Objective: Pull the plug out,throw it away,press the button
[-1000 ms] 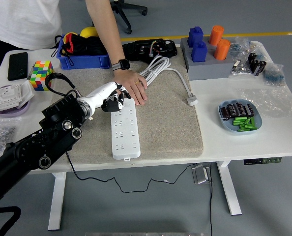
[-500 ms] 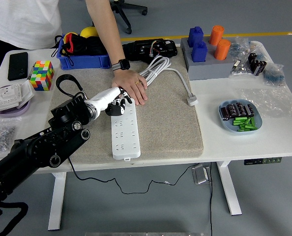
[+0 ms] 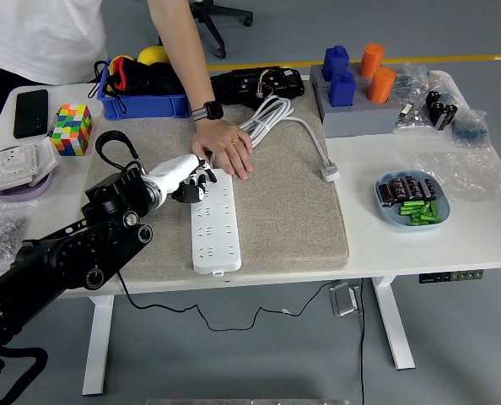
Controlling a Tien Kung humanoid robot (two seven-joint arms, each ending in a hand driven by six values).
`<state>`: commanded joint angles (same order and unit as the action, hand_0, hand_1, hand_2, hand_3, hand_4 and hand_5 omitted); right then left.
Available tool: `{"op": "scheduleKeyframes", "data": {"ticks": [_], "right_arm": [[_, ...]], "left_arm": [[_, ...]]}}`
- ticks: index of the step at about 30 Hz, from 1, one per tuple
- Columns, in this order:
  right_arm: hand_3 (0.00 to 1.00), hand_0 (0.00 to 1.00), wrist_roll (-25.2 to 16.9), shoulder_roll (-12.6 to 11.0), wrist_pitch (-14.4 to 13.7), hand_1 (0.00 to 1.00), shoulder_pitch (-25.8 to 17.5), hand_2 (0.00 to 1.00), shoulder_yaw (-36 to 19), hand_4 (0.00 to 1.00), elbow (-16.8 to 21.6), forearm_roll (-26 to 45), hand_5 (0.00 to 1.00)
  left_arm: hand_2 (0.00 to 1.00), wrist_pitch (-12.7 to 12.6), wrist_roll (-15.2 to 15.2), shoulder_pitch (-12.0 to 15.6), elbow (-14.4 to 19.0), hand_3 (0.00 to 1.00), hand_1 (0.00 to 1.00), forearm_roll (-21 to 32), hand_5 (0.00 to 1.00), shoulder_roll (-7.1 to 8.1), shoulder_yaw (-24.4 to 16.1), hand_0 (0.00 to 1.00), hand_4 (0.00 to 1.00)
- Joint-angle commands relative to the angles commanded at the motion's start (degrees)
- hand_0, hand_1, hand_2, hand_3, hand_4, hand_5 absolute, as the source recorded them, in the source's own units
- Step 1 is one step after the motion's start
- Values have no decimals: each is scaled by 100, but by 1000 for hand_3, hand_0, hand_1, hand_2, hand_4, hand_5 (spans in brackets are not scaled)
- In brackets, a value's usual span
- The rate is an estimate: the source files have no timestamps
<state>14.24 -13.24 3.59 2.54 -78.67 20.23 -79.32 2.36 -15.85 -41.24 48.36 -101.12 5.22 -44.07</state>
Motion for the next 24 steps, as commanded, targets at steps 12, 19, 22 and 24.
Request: {"op": "scheduleKeyframes", "data": {"ticks": [12,19,22,24], "right_arm": [[723,749,2,4,-1,700,-5,709,-30,776,-5,-7,633],[723,749,-1,13,2,700,6,709,-18,776,7,2,633],[723,749,-1,10,0,701,2,709,-22,775,6,3,632],[723,749,1,7,0,701,-5,709,-26,775,-2,-4,632]], "left_arm": [[126,-45,86,15,52,649,36,-58,2,-2,-73,68,3],[126,-23,30,-7,-90,646,36,-124,2,-31,-48,68,3],[126,-9,15,-11,-145,646,34,-118,2,-14,19,67,2],[126,-4,11,-19,-172,646,34,-155,2,-11,57,67,2]]}}
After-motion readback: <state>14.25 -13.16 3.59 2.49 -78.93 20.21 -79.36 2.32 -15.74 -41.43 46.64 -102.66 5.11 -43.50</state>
